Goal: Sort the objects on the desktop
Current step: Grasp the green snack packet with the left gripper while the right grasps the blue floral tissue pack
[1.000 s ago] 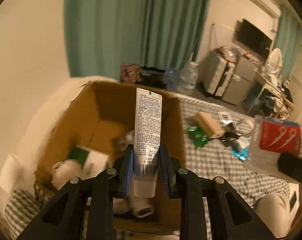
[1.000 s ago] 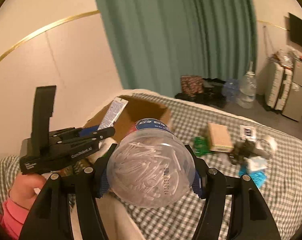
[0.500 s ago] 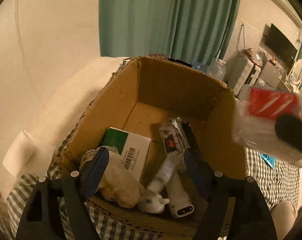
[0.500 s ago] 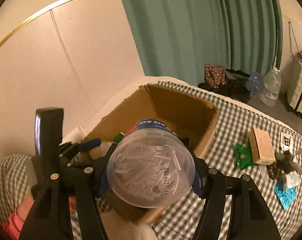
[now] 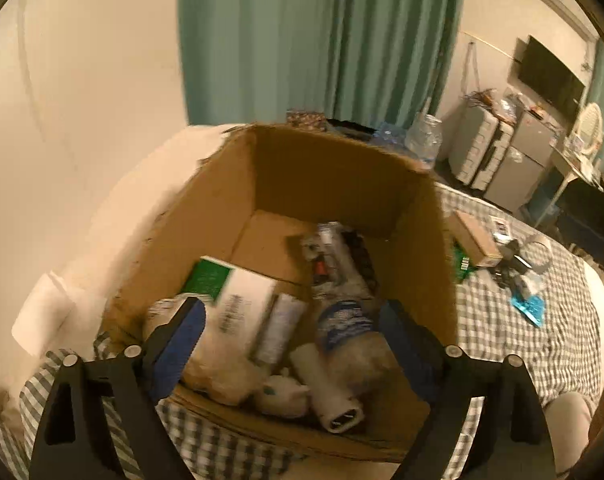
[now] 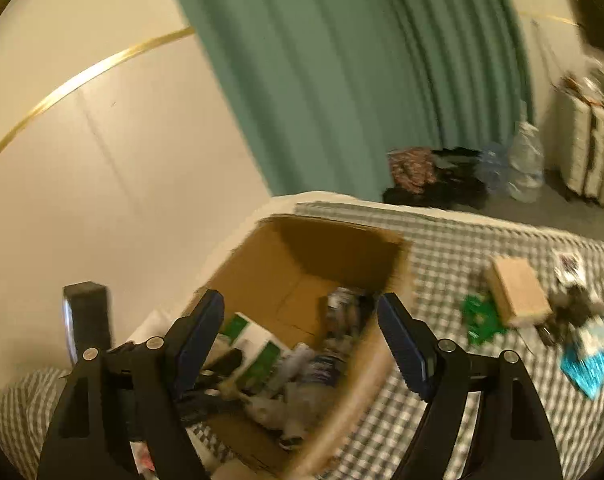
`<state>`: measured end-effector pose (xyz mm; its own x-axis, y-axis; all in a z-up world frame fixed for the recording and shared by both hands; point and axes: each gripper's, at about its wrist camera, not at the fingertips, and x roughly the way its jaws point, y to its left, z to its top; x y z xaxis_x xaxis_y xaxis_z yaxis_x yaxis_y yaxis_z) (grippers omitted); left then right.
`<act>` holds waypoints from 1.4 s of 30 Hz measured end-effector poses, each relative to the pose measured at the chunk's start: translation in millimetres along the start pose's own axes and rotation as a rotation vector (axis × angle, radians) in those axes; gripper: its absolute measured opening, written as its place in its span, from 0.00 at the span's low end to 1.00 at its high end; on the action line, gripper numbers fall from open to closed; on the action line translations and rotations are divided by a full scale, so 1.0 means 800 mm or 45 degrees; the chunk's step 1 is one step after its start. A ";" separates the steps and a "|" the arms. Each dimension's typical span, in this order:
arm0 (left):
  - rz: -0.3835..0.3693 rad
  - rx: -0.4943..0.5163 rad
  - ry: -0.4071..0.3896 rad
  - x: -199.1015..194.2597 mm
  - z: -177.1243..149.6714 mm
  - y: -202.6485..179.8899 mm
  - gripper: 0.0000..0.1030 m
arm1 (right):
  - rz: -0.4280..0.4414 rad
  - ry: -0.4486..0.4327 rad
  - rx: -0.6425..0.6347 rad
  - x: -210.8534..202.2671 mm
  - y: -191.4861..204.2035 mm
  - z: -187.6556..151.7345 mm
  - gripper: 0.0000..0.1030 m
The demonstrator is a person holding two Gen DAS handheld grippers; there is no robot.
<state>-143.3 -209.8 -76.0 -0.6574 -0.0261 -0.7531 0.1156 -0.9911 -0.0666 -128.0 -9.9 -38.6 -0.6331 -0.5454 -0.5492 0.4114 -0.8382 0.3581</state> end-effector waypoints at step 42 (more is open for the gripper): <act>-0.109 0.171 0.184 0.254 -0.017 -0.298 1.00 | -0.597 0.166 0.132 0.003 -0.386 -0.087 0.87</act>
<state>-294.4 23.0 -221.8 -0.5458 0.0687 -0.8351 -0.0429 -0.9976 -0.0540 -210.6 247.5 -203.0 -0.6443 -0.1107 -0.7567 0.0303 -0.9924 0.1194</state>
